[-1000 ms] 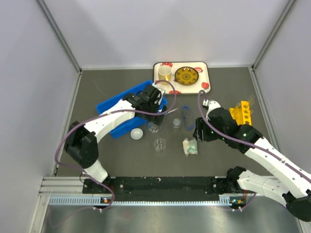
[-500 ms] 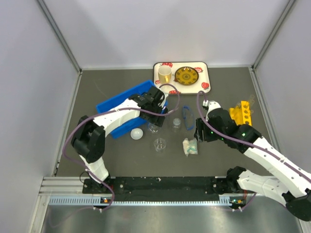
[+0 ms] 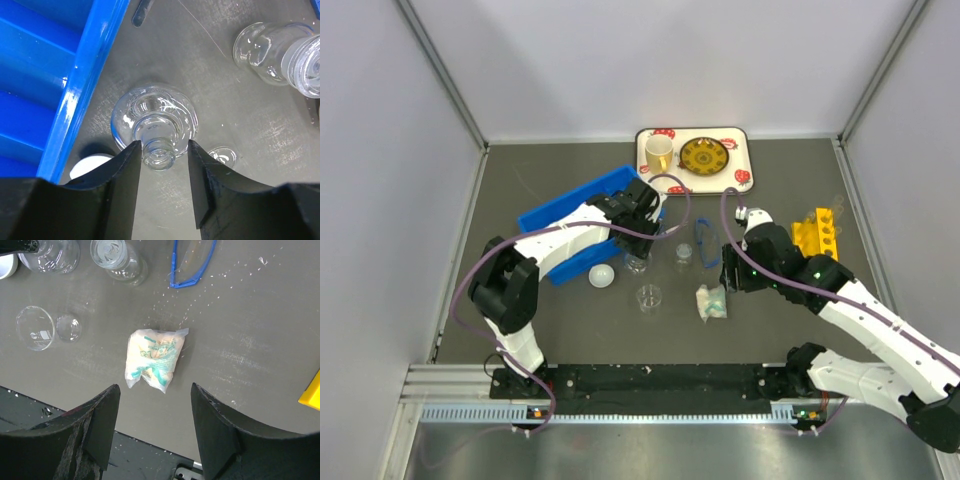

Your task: Organize the chemistry lab equipment

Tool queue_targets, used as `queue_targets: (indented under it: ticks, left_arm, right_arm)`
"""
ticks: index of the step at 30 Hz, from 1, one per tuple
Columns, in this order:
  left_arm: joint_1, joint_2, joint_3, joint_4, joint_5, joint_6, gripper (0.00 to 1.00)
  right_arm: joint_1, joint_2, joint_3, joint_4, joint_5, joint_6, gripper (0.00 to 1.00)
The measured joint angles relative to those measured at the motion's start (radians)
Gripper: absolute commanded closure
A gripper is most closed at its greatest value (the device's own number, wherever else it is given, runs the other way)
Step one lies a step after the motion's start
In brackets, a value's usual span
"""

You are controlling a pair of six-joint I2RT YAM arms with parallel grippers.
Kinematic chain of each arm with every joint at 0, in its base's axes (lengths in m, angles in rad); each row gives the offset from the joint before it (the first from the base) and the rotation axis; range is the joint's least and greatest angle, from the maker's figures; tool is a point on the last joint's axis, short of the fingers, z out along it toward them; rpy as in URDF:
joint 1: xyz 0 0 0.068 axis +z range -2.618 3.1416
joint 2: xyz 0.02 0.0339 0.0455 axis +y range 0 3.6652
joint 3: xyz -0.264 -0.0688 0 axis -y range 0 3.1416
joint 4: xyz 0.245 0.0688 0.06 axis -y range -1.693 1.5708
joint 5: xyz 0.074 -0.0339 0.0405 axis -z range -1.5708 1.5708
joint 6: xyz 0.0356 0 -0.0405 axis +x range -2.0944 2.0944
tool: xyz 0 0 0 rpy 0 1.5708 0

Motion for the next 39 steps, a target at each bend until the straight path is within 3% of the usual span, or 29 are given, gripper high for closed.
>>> queue_targets:
  ticks: [6, 7, 14, 22, 29, 39]
  left_arm:
    - [0.0, 0.0, 0.0, -0.001, -0.027, 0.003, 0.73]
    - [0.0, 0.0, 0.0, -0.002, -0.031, 0.006, 0.8]
    - [0.0, 0.0, 0.0, -0.004, -0.05, 0.007, 1.0]
    - [0.0, 0.0, 0.047, -0.093, -0.064, 0.008, 1.0]
    - [0.0, -0.001, 0.218, -0.187, -0.086, 0.013, 1.0]
    - [0.006, 0.009, 0.512, -0.265, -0.145, 0.055, 1.0]
  right_arm:
    - [0.0, 0.0, 0.0, 0.0, 0.0, 0.001, 0.4]
    - [0.0, 0.0, 0.0, 0.0, 0.0, 0.001, 0.4]
    - [0.0, 0.0, 0.0, 0.0, 0.0, 0.002, 0.41]
    - [0.0, -0.001, 0.0, 0.0, 0.001, 0.002, 0.4]
    - [0.0, -0.002, 0.0, 0.001, 0.004, 0.001, 0.39]
    - [0.0, -0.003, 0.0, 0.0, 0.02, -0.002, 0.22]
